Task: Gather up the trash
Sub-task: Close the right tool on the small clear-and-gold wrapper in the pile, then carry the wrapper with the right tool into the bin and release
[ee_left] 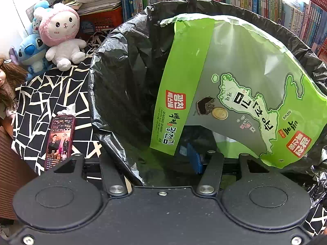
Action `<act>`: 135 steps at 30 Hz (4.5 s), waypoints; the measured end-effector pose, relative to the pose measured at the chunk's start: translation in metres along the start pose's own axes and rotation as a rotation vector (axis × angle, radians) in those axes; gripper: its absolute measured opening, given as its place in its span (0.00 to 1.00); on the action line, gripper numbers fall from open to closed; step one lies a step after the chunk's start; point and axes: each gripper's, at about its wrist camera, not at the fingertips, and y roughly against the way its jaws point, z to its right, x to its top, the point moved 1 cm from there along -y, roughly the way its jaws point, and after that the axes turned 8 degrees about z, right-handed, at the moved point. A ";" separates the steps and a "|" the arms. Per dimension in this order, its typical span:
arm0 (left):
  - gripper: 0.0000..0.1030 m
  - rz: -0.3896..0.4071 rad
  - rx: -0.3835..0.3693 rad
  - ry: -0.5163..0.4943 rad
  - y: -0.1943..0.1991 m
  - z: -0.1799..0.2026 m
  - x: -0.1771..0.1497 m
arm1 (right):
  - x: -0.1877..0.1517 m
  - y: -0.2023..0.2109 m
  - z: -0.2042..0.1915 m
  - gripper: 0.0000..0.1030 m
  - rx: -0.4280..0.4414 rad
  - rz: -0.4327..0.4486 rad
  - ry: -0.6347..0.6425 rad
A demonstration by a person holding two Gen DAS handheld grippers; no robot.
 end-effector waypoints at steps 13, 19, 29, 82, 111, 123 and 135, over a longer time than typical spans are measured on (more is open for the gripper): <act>0.53 0.000 -0.001 0.001 0.000 0.000 0.000 | 0.007 0.018 -0.011 0.23 0.036 0.047 0.038; 0.53 0.001 -0.002 0.002 -0.002 0.001 0.000 | 0.011 0.029 -0.021 0.22 0.061 0.080 0.067; 0.53 0.002 -0.004 0.001 -0.003 0.003 -0.002 | 0.017 0.014 -0.017 0.55 0.020 0.035 0.027; 0.55 0.012 -0.018 0.024 0.000 -0.002 -0.001 | 0.068 0.126 -0.126 0.21 0.410 0.204 0.087; 0.56 0.013 -0.025 0.037 -0.001 -0.005 -0.002 | 0.024 0.136 -0.272 0.51 0.561 0.186 0.491; 0.56 0.014 -0.025 0.038 -0.001 -0.005 -0.002 | 0.018 0.145 -0.260 0.73 0.587 0.239 0.525; 0.57 0.013 -0.026 0.038 -0.001 -0.005 -0.002 | 0.013 0.165 -0.247 0.90 0.561 0.376 0.566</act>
